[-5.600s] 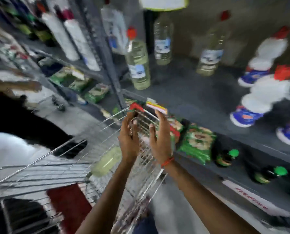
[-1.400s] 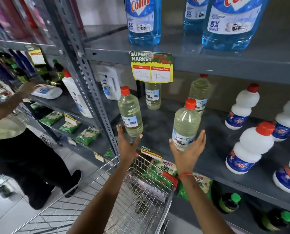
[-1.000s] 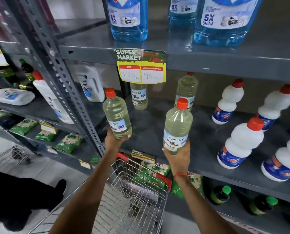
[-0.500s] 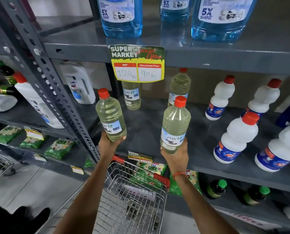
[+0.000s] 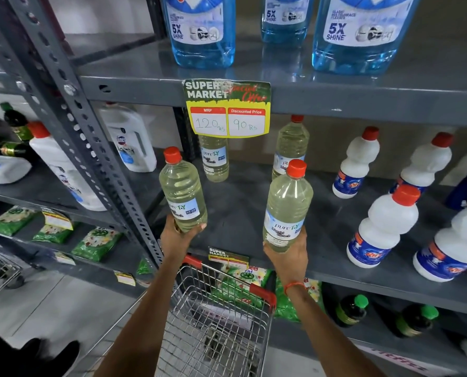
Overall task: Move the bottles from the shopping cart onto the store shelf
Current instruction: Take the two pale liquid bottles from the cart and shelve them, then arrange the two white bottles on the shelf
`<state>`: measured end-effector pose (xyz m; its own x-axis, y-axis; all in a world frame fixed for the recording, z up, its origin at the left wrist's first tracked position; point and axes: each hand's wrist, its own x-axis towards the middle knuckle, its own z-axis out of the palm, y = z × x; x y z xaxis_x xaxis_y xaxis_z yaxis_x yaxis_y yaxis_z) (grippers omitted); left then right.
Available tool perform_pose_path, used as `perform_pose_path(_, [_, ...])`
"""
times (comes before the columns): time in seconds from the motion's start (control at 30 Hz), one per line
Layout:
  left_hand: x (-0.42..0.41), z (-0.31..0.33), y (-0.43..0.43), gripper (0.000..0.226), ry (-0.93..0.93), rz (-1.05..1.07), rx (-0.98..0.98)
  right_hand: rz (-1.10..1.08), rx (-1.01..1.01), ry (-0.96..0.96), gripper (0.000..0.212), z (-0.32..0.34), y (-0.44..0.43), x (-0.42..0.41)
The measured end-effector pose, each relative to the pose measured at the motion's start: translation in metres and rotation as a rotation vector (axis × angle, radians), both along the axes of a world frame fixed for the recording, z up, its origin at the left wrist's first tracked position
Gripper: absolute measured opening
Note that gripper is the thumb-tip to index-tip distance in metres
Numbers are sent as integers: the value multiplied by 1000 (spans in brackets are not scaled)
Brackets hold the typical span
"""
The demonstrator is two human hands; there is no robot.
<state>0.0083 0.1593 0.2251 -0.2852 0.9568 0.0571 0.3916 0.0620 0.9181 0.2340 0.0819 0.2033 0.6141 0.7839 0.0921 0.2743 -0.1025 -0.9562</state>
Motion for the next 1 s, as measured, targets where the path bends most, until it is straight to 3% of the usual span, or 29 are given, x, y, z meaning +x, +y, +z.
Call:
perform_pose_path(0.37, [5, 4, 0, 76, -1, -22, -31, 23, 1, 21, 92, -2, 0, 2])
perform_pose_path(0.53, [27, 9, -20, 123, 11, 26, 15, 90, -14, -15, 121, 10, -13, 7])
perform_pose_path(0.63, [70, 20, -63, 115, 243, 72, 200, 62, 114, -158, 99, 22, -41, 17])
perform_pose_path(0.8, [179, 31, -130, 91, 163, -225, 456, -56, 329, -398, 58, 35, -81, 63])
perform_pose_path(0.9, [245, 26, -155, 80, 146, -364, 508, -129, 374, -442, 53, 36, -102, 106])
perform_pose_path(1.0, [298, 16, -165, 90, 21, -446, 400, -205, 343, -413, 64, 30, -124, 154])
